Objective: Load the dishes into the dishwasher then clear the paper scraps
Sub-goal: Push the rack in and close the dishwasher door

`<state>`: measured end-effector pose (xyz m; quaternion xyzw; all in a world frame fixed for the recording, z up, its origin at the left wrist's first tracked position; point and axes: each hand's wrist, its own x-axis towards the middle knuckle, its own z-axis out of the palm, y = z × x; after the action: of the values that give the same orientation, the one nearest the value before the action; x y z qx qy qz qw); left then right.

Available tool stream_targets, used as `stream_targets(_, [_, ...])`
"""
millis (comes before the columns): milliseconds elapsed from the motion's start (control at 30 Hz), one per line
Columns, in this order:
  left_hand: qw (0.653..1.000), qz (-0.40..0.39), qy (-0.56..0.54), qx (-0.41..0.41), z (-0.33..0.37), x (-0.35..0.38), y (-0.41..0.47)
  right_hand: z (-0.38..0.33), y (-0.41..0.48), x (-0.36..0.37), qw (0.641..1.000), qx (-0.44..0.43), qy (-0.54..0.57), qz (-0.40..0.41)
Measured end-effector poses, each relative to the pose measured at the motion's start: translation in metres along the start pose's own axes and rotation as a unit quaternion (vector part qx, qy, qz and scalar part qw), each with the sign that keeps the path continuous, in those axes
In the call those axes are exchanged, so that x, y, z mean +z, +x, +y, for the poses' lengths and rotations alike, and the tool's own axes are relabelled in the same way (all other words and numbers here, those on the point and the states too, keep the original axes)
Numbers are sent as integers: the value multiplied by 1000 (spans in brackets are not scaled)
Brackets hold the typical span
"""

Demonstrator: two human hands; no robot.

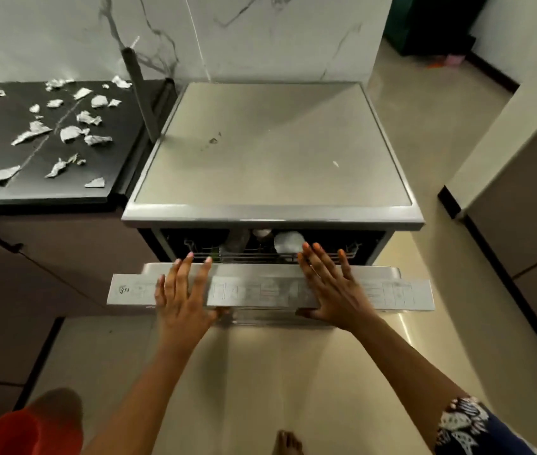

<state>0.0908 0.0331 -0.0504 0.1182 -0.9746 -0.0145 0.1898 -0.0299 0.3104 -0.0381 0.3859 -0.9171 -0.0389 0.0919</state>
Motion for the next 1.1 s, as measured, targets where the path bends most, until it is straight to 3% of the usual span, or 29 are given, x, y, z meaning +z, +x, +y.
stream_targets(200, [996, -31, 16, 83, -6, -9, 78, 26, 48, -11, 999, 53, 6, 8])
stream_targets(500, [973, -193, 16, 122, -32, 2, 165, 54, 107, -11, 999, 30, 12, -37])
stream_targets(833, [974, -155, 14, 163, -38, 9, 162, 66, 109, -12, 999, -28, 21, -4])
stream_targets(1100, [979, -103, 0, 174, -37, 16, 156, 62, 105, -6, 999, -19, 13, 42])
